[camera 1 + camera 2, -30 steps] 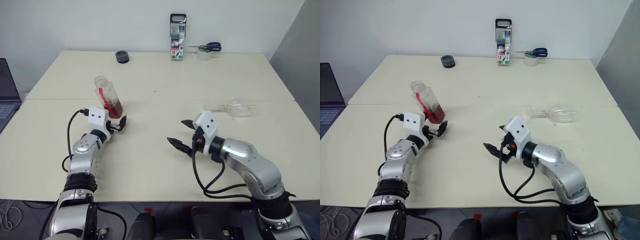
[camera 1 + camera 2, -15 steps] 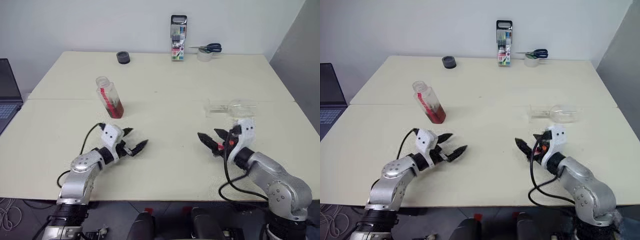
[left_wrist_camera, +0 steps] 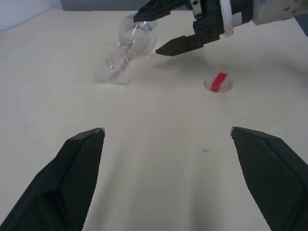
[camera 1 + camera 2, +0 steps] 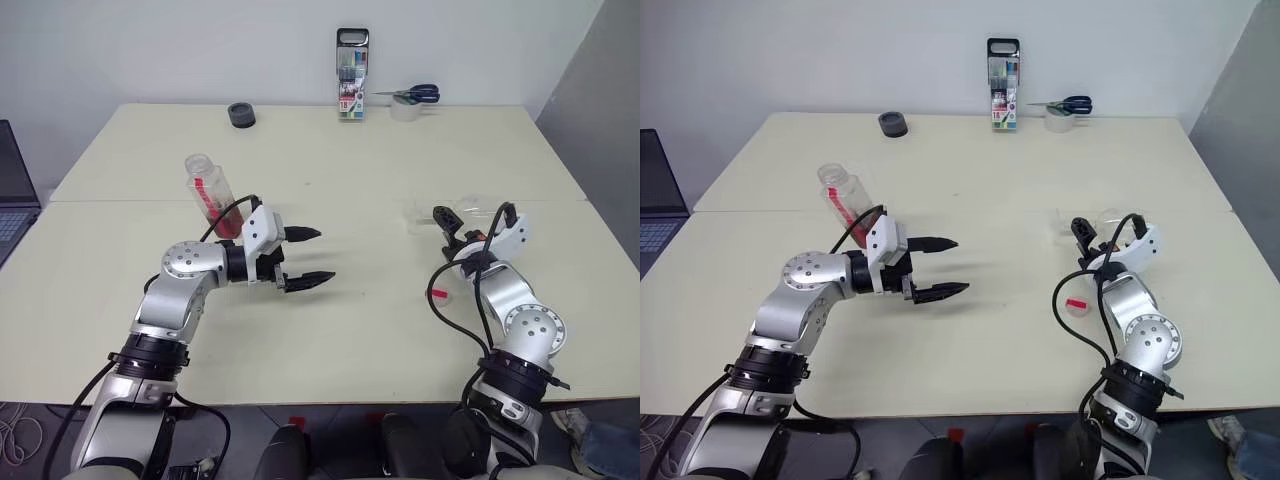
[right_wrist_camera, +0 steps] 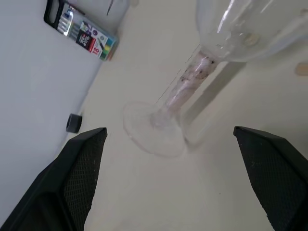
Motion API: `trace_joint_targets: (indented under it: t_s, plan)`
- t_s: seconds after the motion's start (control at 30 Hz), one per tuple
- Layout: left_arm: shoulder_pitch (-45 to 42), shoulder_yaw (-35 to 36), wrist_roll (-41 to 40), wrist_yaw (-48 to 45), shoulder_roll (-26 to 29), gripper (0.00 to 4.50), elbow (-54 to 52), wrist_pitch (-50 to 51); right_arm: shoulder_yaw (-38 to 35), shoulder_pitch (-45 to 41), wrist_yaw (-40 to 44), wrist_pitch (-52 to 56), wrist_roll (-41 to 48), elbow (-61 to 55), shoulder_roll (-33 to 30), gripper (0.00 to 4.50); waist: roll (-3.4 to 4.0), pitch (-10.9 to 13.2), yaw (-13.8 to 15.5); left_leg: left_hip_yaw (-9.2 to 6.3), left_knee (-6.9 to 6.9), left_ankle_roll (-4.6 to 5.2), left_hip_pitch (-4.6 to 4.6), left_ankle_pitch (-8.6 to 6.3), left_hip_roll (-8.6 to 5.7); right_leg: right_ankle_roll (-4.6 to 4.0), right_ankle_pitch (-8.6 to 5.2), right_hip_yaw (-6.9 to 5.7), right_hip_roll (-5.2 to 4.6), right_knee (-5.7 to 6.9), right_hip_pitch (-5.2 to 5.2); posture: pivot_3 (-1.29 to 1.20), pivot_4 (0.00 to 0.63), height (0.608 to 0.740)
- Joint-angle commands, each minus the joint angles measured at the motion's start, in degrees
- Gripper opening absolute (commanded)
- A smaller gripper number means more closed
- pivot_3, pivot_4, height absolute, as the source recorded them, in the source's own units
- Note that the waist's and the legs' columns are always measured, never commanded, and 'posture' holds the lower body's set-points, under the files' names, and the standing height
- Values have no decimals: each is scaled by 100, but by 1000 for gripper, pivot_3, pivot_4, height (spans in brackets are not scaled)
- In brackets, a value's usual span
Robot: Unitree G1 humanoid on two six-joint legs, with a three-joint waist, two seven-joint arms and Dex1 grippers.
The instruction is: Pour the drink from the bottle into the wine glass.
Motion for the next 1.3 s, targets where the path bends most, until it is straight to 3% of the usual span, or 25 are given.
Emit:
trace_joint_targets:
  t_s: [0.03,0.63,0.73,1.07,1.2,1.3]
  plan:
    - [-111,63,-18,-20,-25,4486,43,-100,-69,-373,-13,-548,200,488,12,4500,2,1,-17,0,0,0,0,0,0,0,0,0,0,2,-1,0,150,740]
    - [-118,-31,66,-194,2,4486,48,-155,-395,-1758,762,-2752,259,3825,-616,4500,4,2,-102,-2,3,0,2,0,0,0,0,2,1,15,-2,0,150,740]
    - [-105,-53,80,-223,5,4500,27,-165,-514,-2007,847,-3010,309,4389,-733,3933,4,2,-114,-2,3,0,2,0,0,0,0,2,1,15,-2,0,150,740]
    - [-73,-17,-19,-211,-25,4500,-100,2,-605,-2267,982,-3057,373,4974,-833,405,4,2,-135,-1,3,0,2,0,1,0,0,5,1,16,-2,0,150,740]
    - [-61,7,-42,-166,-34,4500,-148,63,-343,-2182,1074,-2728,224,4668,-838,341,5,2,-145,0,3,0,2,0,1,0,0,6,2,15,-2,0,150,740]
    - [-56,51,-66,-99,-31,4500,-154,110,365,-1877,1444,-2671,-418,4177,-928,341,8,4,-149,-2,1,0,2,0,2,0,0,5,2,15,-3,0,150,740]
